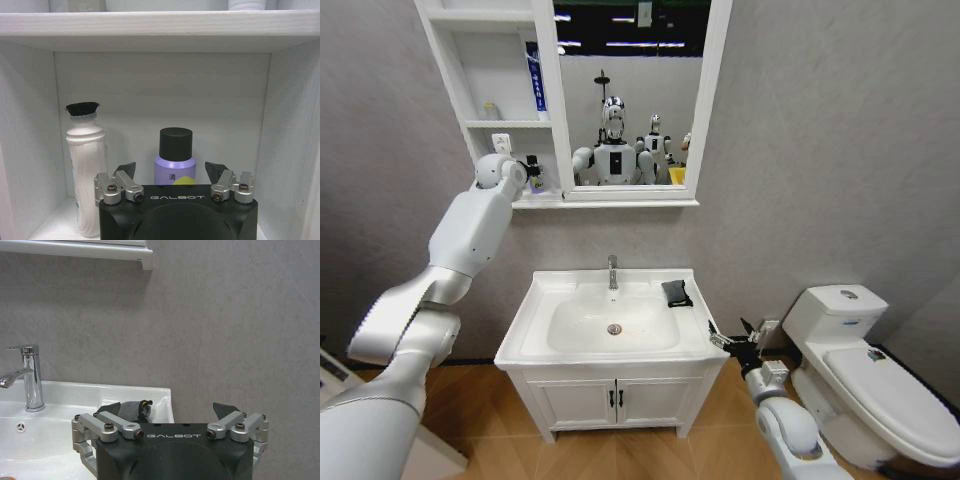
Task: Move facial cleanser and shampoo from washbasin to cabinet, then wipe washbasin with towel.
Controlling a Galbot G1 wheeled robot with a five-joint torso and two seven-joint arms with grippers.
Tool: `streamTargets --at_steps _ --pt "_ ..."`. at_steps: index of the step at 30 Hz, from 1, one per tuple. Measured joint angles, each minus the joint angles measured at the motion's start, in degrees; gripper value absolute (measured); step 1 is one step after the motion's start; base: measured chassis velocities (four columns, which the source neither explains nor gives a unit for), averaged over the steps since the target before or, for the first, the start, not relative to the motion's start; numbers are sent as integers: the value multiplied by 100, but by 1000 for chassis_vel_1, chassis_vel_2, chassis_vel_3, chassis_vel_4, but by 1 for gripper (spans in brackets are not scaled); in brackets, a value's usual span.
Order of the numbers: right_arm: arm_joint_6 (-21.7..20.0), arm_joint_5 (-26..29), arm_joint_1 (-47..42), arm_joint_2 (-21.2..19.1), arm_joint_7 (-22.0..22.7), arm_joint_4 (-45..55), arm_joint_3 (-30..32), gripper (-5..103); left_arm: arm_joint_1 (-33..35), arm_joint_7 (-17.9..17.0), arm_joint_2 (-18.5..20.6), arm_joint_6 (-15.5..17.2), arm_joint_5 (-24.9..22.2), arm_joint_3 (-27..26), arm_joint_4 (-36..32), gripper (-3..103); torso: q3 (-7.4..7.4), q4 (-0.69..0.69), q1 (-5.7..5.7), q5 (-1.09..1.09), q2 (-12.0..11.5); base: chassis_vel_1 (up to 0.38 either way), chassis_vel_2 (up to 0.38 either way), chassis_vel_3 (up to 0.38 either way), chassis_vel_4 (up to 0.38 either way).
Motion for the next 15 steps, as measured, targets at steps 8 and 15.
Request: streamTargets --at_steps 8,15 --pt "1 40 -7 -52 1 38 22 100 23 -133 74 -65 -9 -66 -203 98 0 0 0 0 0 0 0 0 0" --pt "15 46 -60 -39 0 79 22 100 351 -497 487 43 -451 -122 -1305 100 0 -1 0 0 0 0 0 0 0"
